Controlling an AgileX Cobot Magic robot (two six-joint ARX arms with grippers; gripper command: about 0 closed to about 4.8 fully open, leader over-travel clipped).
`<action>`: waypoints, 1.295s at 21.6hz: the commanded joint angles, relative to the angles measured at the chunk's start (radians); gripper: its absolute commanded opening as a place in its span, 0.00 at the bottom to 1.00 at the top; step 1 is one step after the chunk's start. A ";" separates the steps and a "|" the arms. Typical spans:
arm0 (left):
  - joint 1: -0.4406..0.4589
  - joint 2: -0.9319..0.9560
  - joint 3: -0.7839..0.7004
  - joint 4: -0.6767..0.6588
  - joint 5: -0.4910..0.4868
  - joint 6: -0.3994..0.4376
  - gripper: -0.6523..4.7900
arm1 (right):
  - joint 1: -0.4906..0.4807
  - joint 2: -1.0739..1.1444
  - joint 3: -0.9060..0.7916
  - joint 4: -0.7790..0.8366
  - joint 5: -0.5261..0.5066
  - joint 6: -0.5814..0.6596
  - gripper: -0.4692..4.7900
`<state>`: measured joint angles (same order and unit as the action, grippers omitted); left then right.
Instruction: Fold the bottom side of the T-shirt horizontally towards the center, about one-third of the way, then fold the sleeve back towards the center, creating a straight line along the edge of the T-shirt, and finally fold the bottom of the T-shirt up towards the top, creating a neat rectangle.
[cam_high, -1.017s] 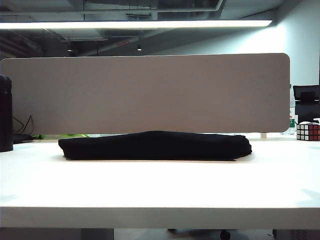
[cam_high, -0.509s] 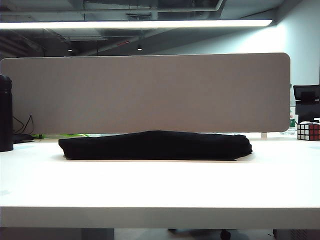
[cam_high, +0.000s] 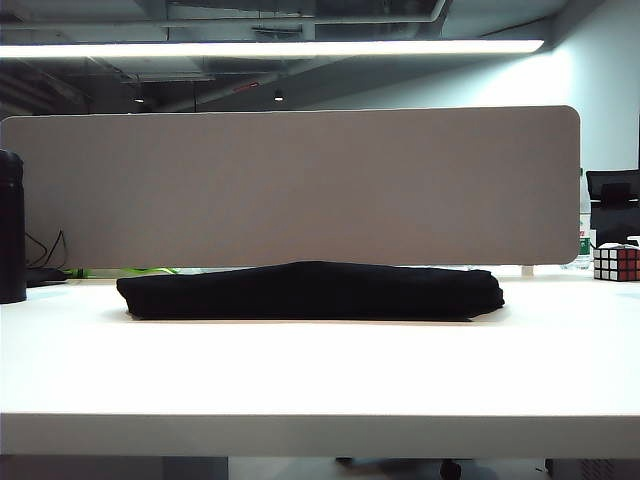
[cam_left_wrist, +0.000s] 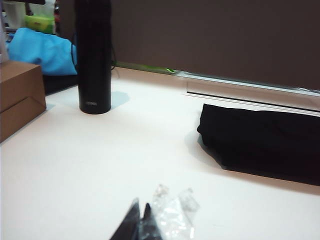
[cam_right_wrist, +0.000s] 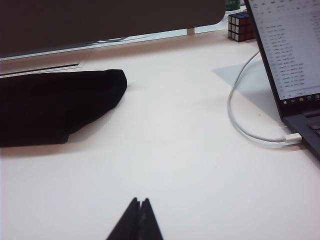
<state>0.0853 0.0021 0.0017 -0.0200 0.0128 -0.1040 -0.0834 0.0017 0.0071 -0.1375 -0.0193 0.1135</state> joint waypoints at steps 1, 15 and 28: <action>0.002 0.000 0.006 0.015 -0.062 0.013 0.11 | -0.001 -0.002 -0.006 0.031 0.002 -0.003 0.07; 0.002 0.000 0.006 -0.023 -0.008 -0.053 0.11 | 0.000 -0.002 -0.006 0.039 0.036 -0.002 0.07; 0.003 0.000 0.006 -0.080 -0.009 -0.053 0.11 | 0.000 -0.002 -0.006 0.036 0.036 -0.002 0.07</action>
<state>0.0864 0.0021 0.0025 -0.1055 -0.0006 -0.1543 -0.0837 0.0013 0.0071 -0.1120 0.0177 0.1135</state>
